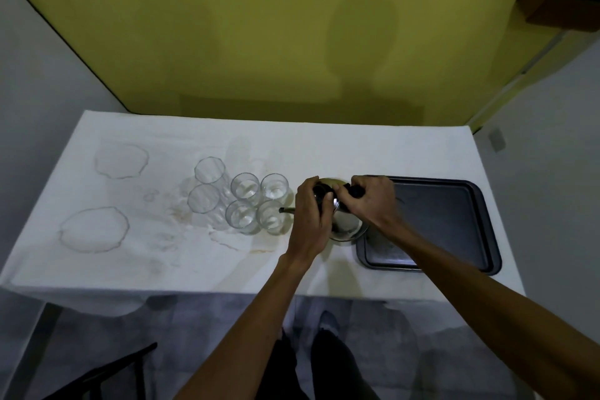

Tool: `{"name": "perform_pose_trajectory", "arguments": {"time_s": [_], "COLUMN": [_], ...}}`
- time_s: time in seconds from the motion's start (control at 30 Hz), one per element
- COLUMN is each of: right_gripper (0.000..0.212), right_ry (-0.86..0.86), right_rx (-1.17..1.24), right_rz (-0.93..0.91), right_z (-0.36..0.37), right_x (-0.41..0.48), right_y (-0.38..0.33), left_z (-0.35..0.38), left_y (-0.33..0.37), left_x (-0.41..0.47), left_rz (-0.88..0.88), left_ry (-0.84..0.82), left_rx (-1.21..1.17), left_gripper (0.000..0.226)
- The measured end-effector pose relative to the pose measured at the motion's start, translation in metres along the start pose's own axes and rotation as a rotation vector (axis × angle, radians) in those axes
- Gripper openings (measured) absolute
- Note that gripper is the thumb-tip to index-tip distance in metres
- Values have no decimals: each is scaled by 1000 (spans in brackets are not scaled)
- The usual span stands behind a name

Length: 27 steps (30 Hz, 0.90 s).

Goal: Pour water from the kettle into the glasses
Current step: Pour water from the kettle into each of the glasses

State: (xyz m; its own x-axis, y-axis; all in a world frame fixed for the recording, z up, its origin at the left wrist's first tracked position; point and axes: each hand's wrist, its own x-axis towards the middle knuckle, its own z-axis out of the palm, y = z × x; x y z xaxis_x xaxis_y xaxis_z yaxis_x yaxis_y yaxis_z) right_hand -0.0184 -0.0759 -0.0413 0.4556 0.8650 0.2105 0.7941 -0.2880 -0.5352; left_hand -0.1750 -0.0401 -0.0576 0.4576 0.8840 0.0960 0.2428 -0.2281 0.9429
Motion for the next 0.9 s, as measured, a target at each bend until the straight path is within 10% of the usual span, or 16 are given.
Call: {"name": "perform_pose_trajectory", "arguments": {"time_s": [0.9], "right_gripper": [56], "right_ry": [-5], "right_rx": [-30], "right_rz": [43], "right_z": [-10], "right_x": [-6], "right_y": [-11], "left_z": [-2], "left_y": [-4], "left_x": [3], "left_rz": [46], "left_ry": [-33], "left_rx": [-46], "left_gripper": [28]}}
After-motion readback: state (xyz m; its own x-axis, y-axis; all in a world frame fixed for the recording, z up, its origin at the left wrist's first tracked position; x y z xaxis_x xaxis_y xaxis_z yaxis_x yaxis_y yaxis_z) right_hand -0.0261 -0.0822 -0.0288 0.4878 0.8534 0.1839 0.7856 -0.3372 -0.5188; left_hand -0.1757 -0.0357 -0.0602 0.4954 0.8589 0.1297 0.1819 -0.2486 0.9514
